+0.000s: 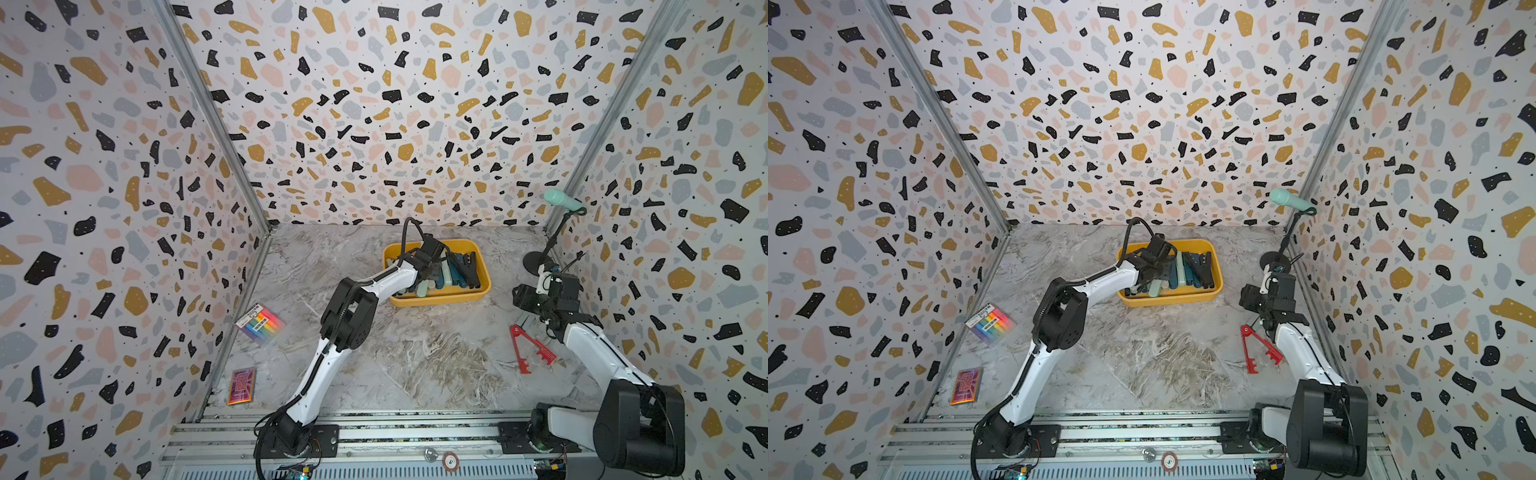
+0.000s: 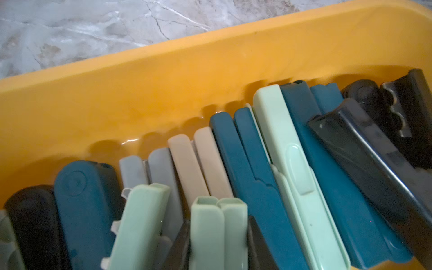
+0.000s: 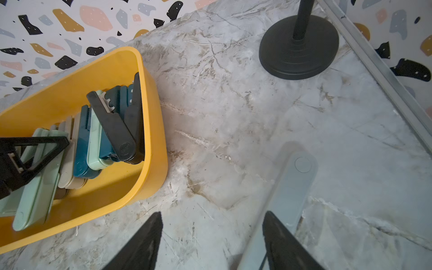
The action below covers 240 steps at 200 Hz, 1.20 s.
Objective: Put the pruning pliers into the storage box
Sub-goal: Place the pruning pliers in the storage box.
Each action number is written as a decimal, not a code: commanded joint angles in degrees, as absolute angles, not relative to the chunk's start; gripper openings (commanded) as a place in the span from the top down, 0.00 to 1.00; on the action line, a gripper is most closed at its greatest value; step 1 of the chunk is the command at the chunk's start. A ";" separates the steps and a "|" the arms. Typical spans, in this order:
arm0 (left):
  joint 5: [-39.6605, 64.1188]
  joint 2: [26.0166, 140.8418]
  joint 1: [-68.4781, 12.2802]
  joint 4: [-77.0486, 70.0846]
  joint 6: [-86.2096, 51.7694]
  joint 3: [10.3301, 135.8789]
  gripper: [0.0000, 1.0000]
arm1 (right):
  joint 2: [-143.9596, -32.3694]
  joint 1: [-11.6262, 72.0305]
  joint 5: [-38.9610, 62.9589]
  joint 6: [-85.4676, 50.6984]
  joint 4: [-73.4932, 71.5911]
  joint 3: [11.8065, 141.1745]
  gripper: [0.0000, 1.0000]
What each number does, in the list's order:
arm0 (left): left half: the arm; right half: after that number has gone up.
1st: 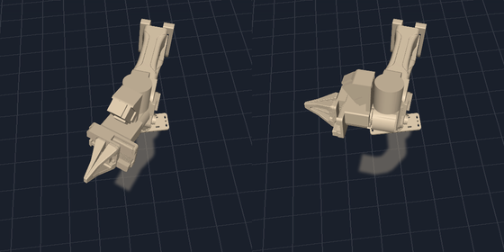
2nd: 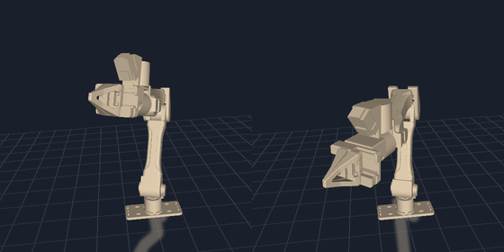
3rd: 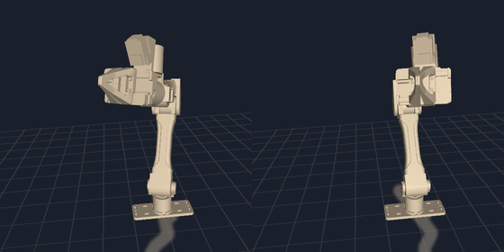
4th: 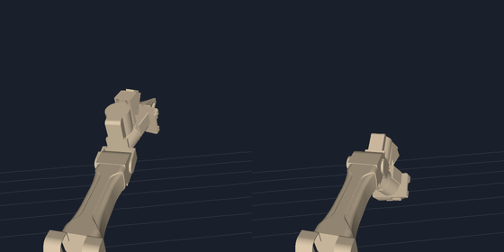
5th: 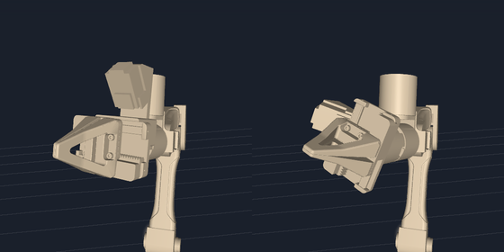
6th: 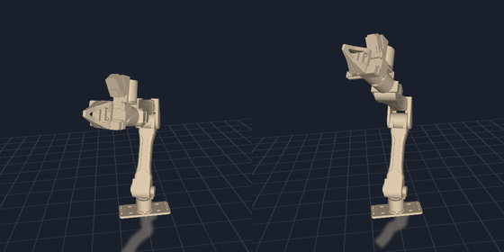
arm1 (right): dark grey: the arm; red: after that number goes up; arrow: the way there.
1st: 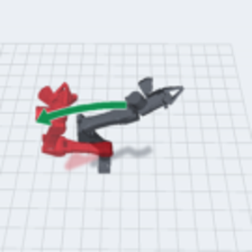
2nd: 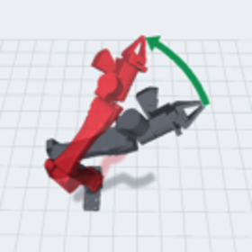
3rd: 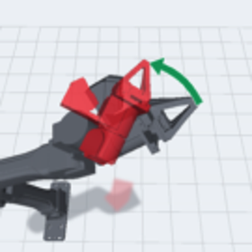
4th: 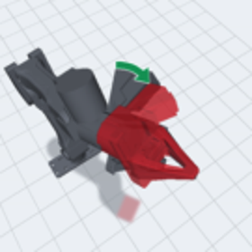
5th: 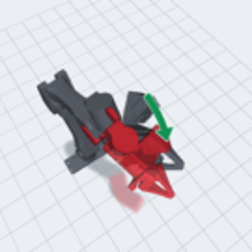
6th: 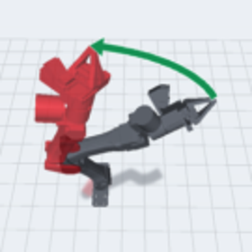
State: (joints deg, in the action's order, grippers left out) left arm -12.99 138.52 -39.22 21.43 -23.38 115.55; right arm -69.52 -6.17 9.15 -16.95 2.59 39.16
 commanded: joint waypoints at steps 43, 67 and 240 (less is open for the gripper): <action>-14.56 136.63 -38.08 24.92 -19.31 116.37 0.79 | -68.11 -6.49 8.27 -17.30 3.92 39.06 0.30; -14.12 136.82 -38.01 25.39 -18.89 117.10 0.71 | -67.29 -6.47 7.64 -17.41 4.84 38.03 0.30; -11.76 132.29 -38.12 22.77 -18.66 118.48 0.41 | -54.93 -5.44 4.80 -30.10 13.86 29.14 0.39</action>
State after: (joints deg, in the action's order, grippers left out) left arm -12.60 137.01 -38.30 25.36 -19.00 117.86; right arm -57.34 -6.04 6.87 -26.74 9.82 29.78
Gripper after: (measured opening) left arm 0.567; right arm 0.636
